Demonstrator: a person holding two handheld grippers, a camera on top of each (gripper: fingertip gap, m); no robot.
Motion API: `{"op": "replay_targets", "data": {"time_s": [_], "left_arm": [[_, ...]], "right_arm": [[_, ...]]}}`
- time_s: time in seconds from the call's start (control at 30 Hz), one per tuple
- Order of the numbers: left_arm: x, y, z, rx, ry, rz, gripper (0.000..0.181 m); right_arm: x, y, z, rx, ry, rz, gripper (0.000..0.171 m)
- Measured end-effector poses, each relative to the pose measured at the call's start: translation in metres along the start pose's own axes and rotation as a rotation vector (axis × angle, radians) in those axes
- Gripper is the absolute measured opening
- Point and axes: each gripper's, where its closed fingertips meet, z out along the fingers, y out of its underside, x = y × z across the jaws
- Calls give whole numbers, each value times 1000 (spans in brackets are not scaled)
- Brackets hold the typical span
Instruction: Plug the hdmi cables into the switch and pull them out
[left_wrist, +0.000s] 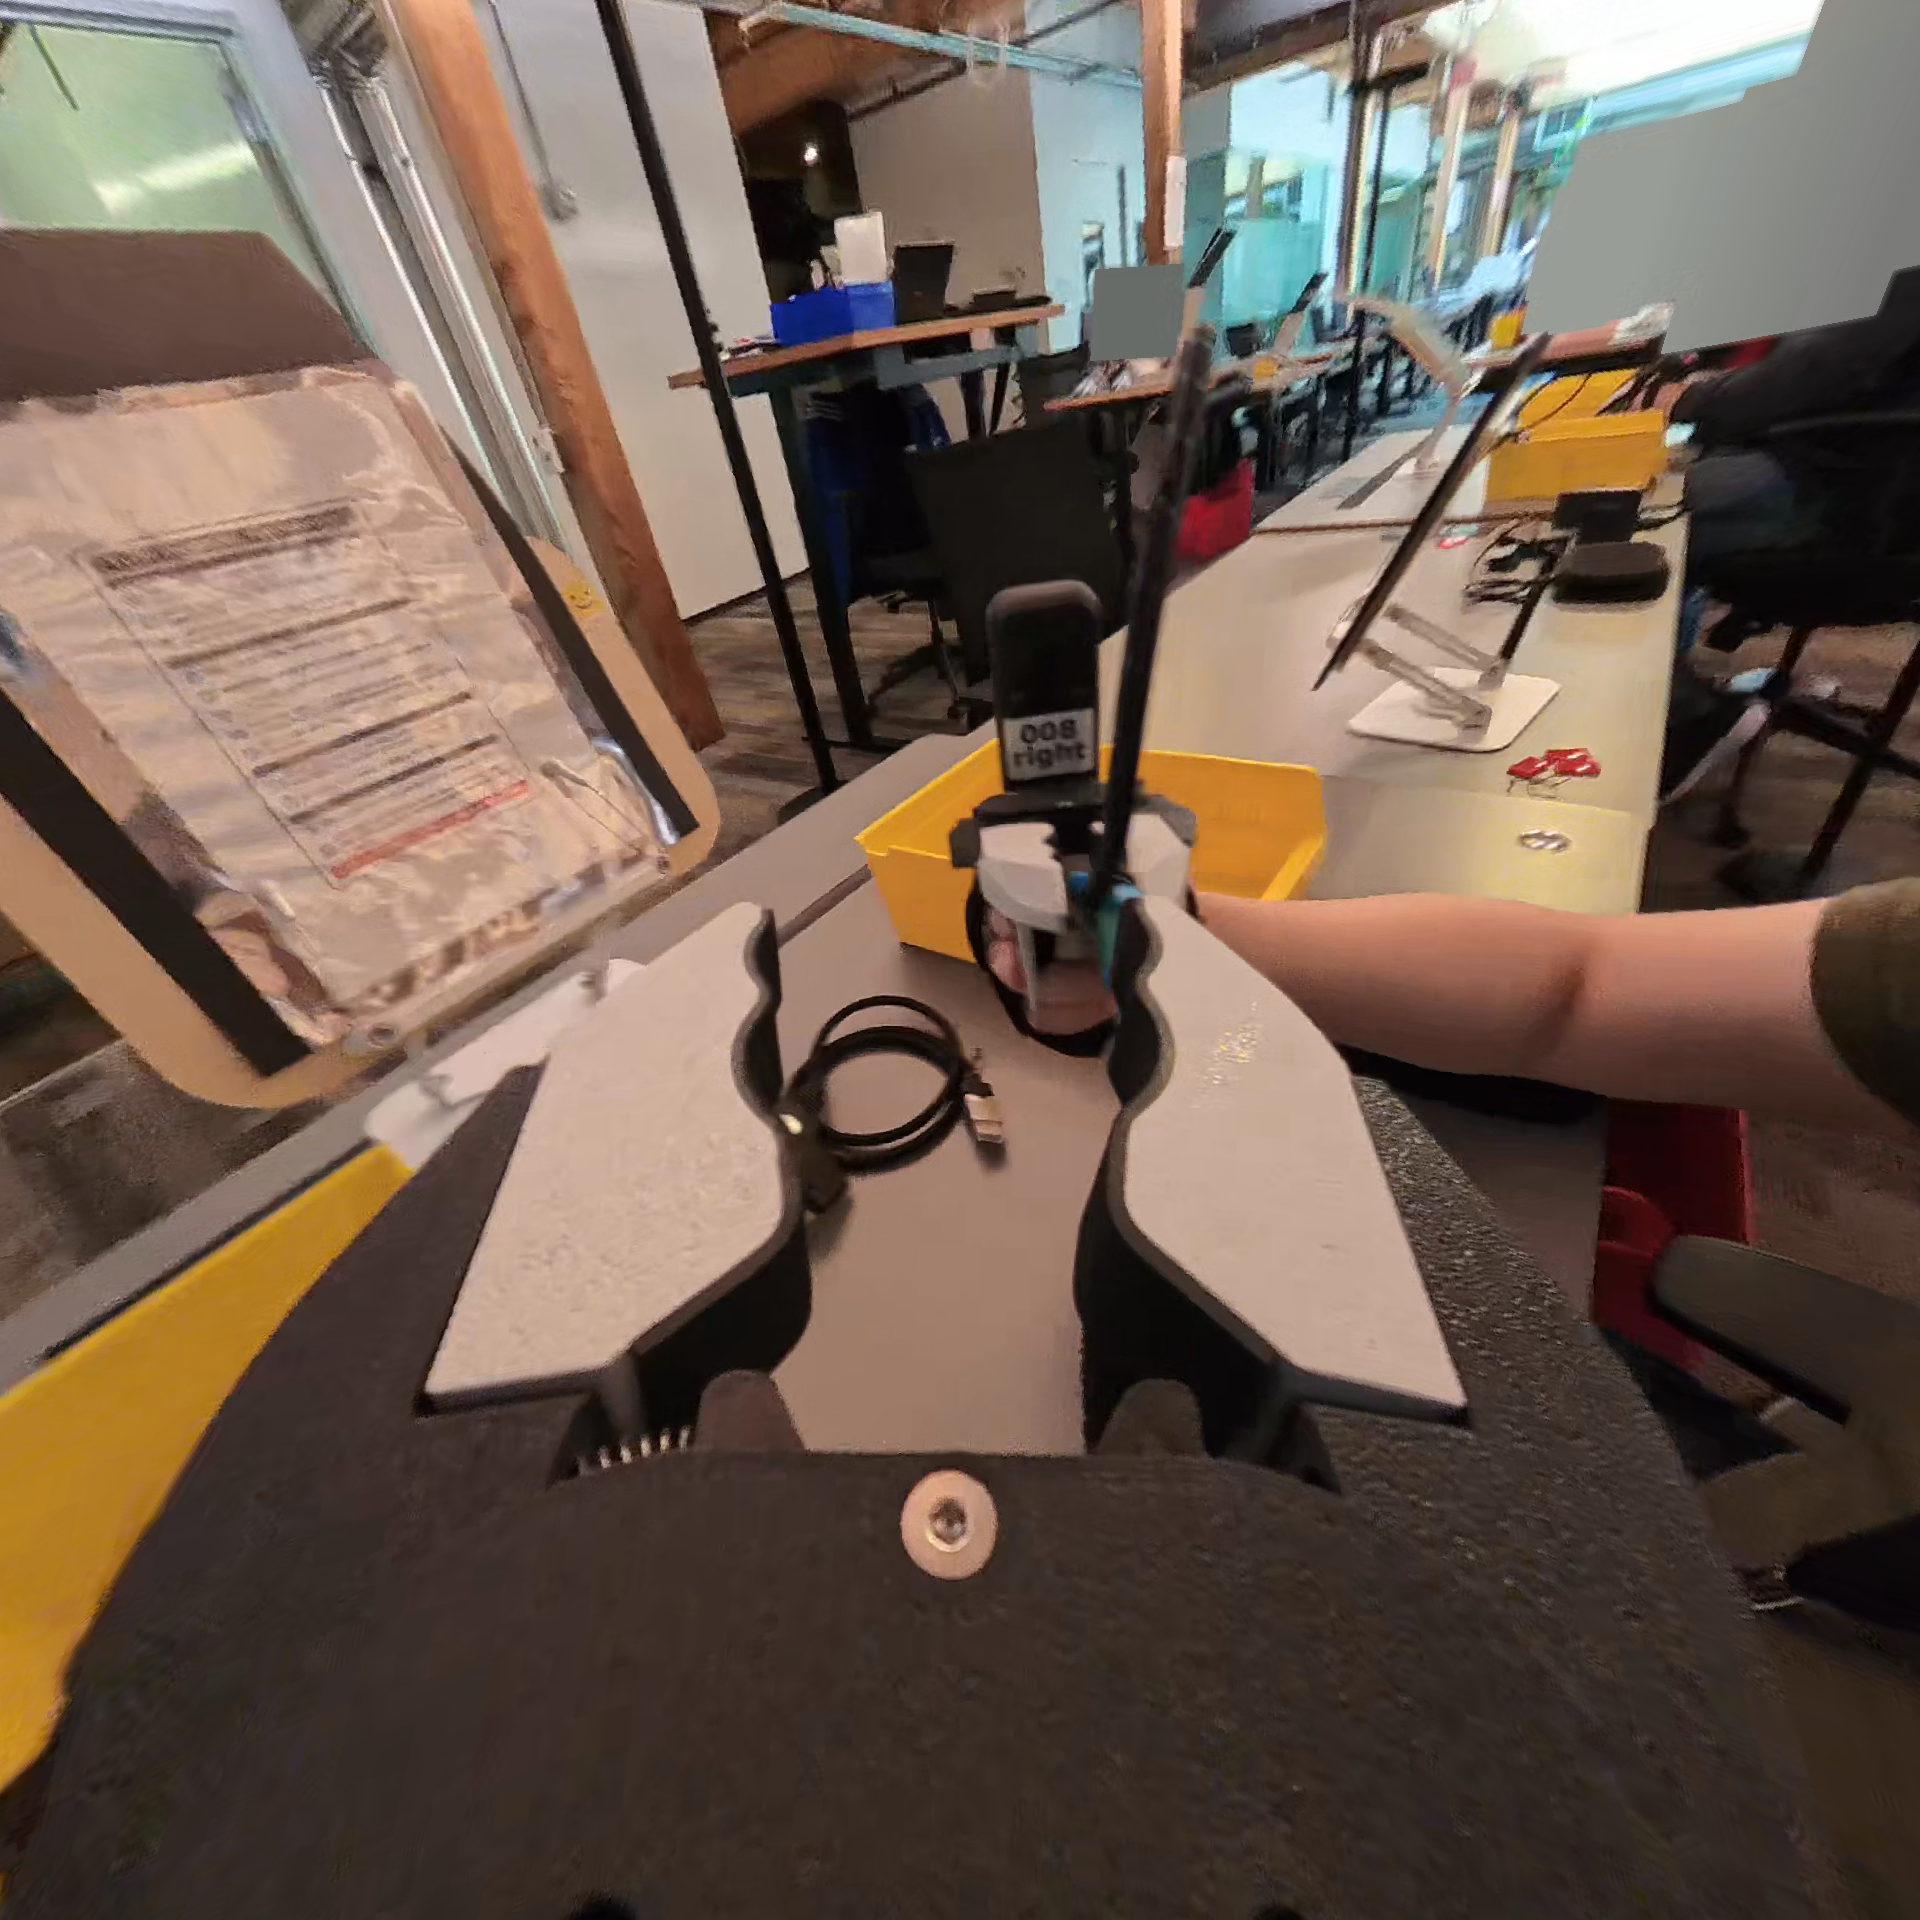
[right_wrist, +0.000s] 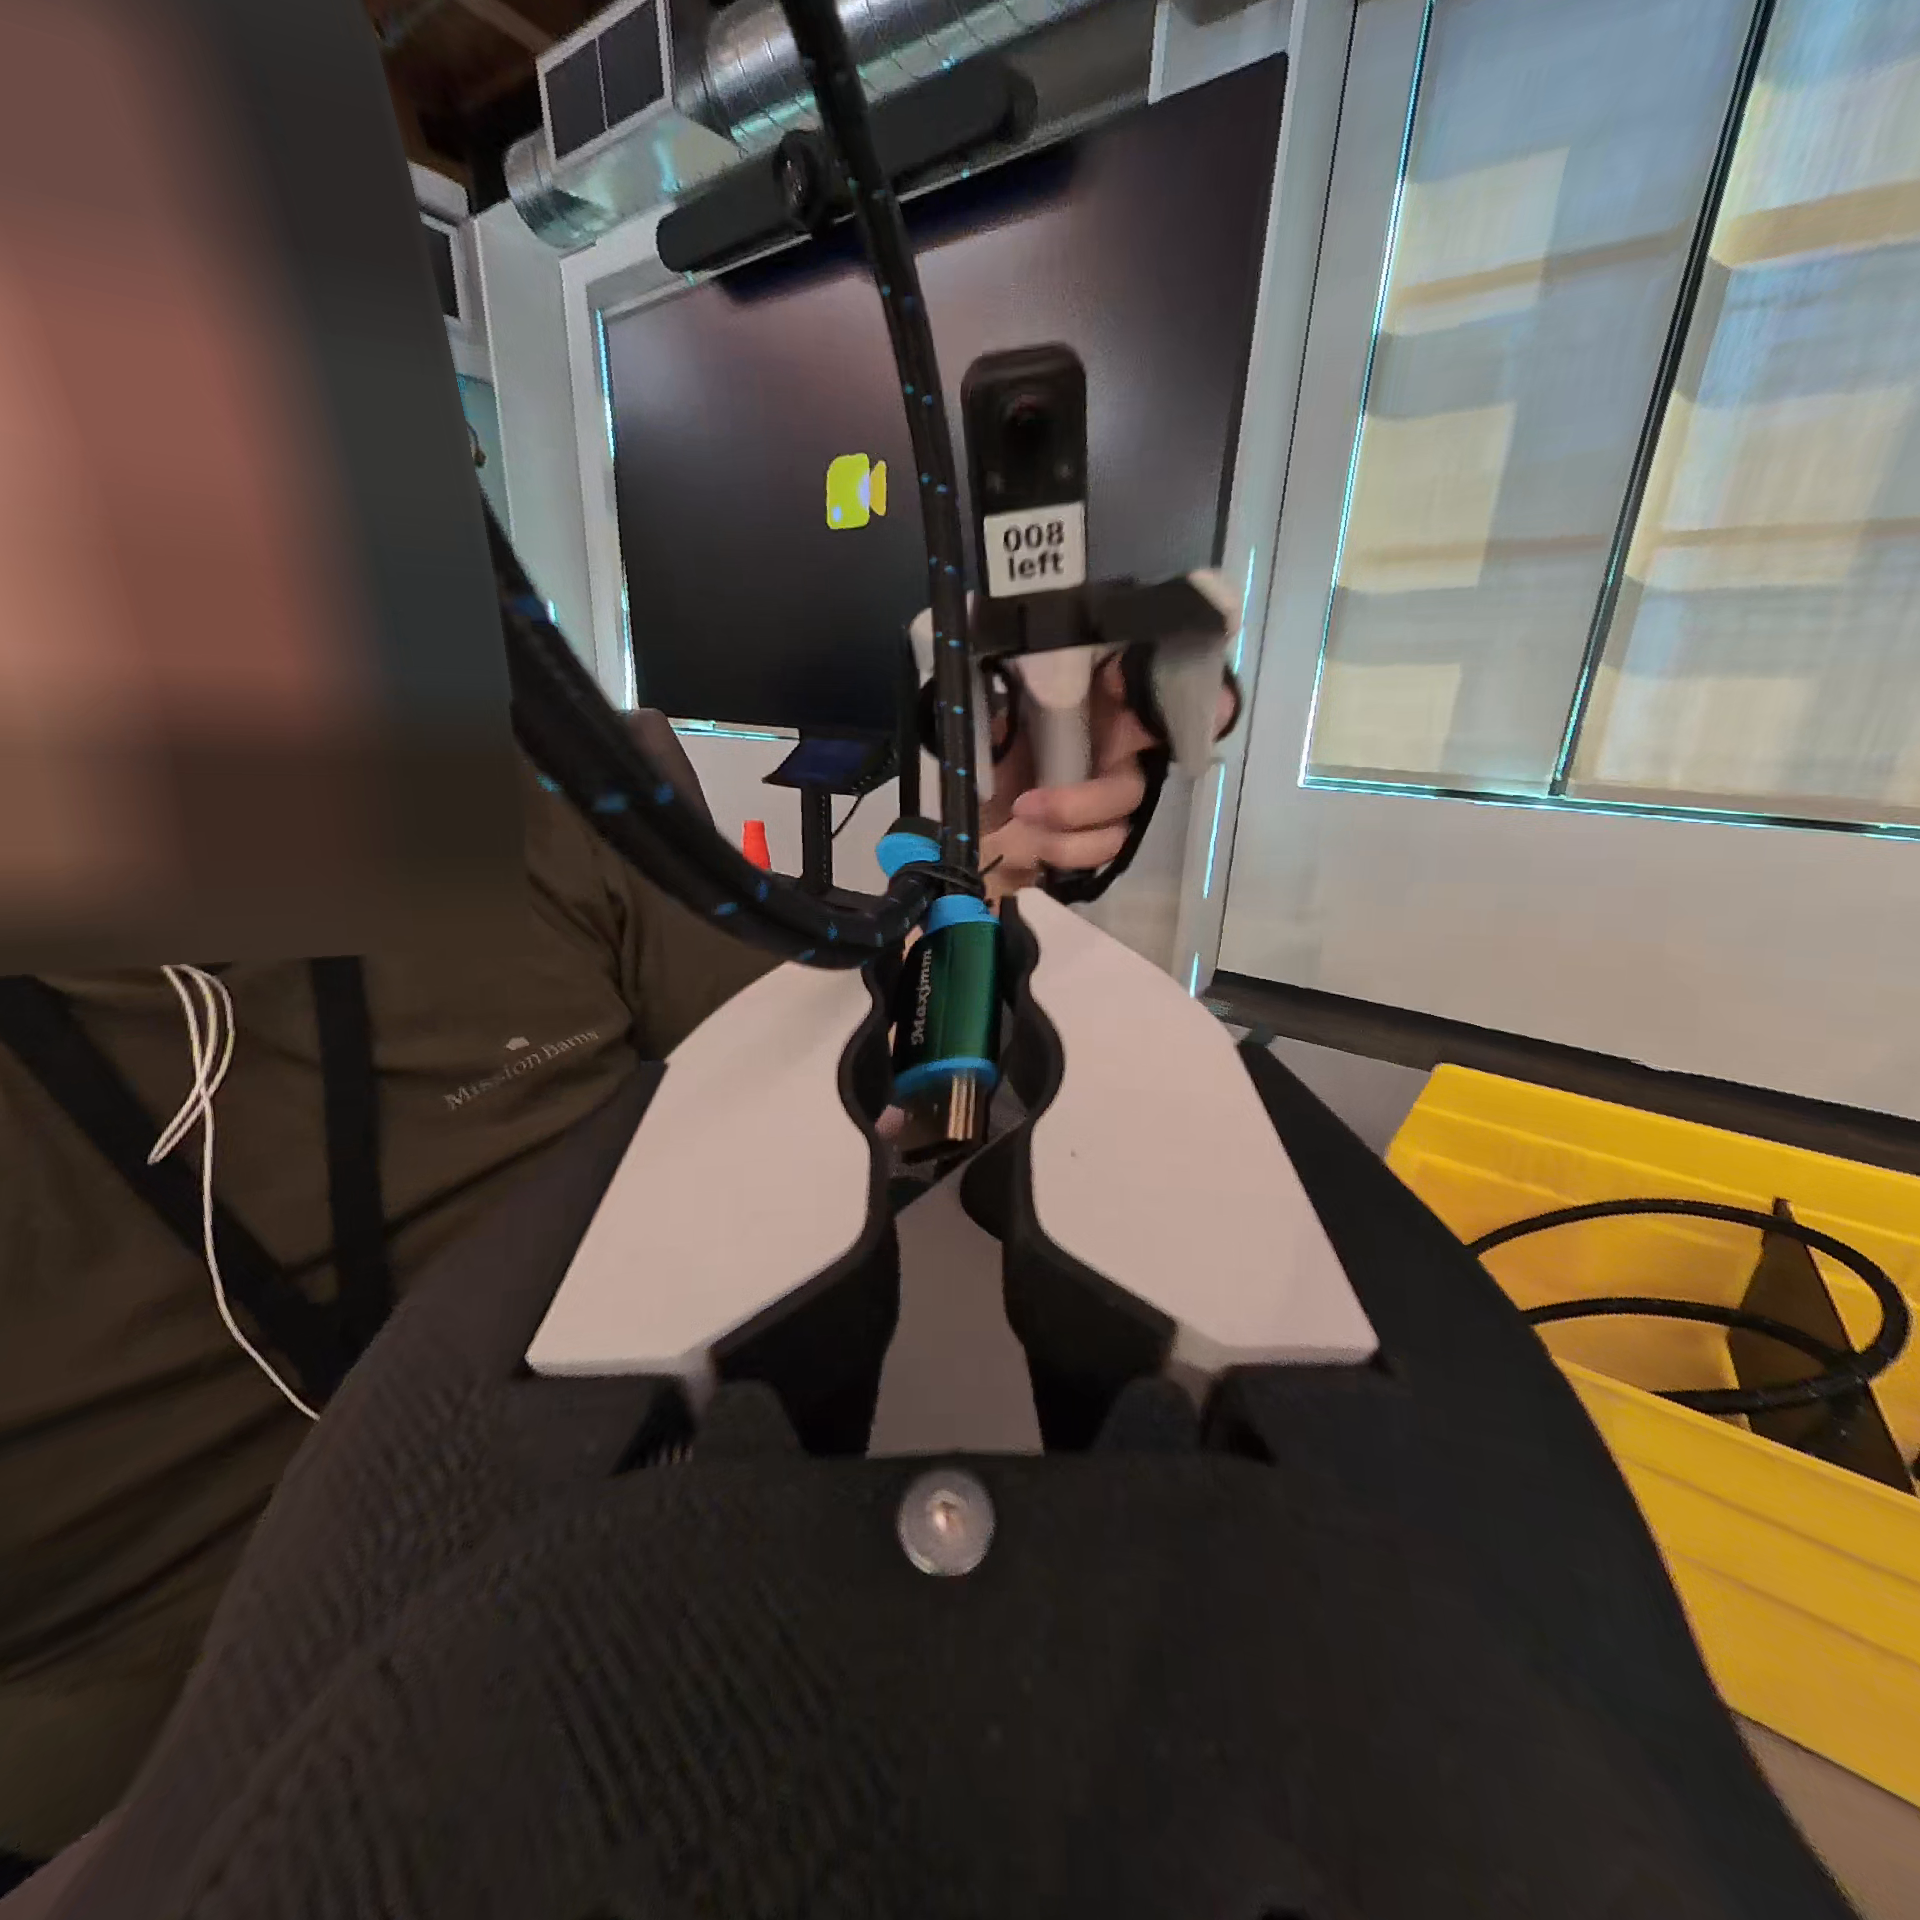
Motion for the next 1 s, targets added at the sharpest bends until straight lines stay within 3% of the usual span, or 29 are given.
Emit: {"op": "replay_targets", "data": {"time_s": [0.23,0.43,0.63,0.8,1.0], "left_arm": [[34,46,20,53,202,-287,58],[50,60,29,81,376,-500,43],[42,74,19,23,273,-435,42],[10,80,-5,46,89,-390,41],[-25,104,-26,55,-69,-397,40]], "right_arm": [[4,13,4,-119,82,-154,19],[-7,1,8,-63,59,-258,19],[-13,-20,-3,-19,62,-270,18],[-24,-48,-19,67,58,-281,18],[-17,-47,-29,24,115,-292,18]]}}
